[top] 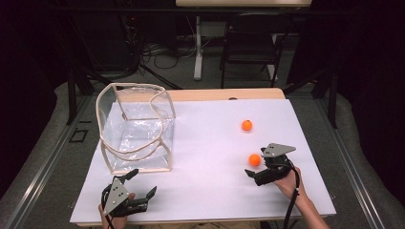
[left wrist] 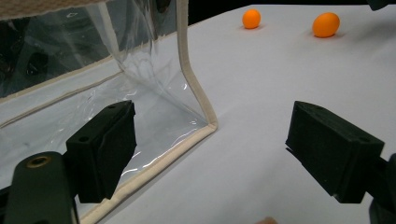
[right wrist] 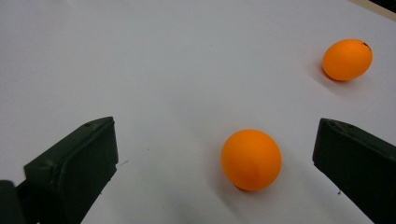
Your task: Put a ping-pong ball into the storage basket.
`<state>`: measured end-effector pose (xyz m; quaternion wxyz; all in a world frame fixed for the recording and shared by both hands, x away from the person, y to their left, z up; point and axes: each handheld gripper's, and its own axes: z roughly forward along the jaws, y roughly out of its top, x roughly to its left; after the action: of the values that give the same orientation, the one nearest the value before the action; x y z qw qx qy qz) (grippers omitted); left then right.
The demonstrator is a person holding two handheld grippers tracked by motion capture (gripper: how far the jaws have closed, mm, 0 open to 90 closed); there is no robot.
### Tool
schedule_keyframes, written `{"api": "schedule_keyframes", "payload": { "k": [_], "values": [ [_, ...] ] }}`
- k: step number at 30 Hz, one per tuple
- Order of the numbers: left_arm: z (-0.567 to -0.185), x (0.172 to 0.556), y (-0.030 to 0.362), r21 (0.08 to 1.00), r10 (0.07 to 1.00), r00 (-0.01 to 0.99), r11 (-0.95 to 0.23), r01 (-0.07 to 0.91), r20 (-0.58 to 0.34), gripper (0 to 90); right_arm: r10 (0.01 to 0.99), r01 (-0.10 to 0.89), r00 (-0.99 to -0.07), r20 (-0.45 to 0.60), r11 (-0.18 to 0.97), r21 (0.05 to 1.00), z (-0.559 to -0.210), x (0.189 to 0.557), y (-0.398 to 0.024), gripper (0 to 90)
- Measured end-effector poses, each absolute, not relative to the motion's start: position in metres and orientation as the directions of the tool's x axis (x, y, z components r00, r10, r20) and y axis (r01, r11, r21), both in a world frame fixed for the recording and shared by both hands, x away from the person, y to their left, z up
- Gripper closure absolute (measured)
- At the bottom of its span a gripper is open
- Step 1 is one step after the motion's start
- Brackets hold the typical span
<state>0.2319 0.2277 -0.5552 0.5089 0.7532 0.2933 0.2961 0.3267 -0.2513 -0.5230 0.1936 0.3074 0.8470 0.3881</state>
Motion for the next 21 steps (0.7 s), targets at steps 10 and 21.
{"api": "schedule_keyframes", "payload": {
  "k": [10, 21],
  "values": [
    [-0.555, 0.232, 0.227, 0.941, 0.74, 0.656, -0.31, 0.14, 0.146, 15.7, 0.665, 0.424, -0.743, -0.07, 0.549, 0.72, -0.532, 0.346, -0.249, 0.0],
    [-0.556, 0.233, 0.227, 0.94, 0.737, 0.66, -0.312, 0.138, 0.148, 15.7, 0.674, 0.461, -0.737, -0.051, 0.556, 0.692, -0.538, 0.365, -0.247, 0.0]
  ]
}}
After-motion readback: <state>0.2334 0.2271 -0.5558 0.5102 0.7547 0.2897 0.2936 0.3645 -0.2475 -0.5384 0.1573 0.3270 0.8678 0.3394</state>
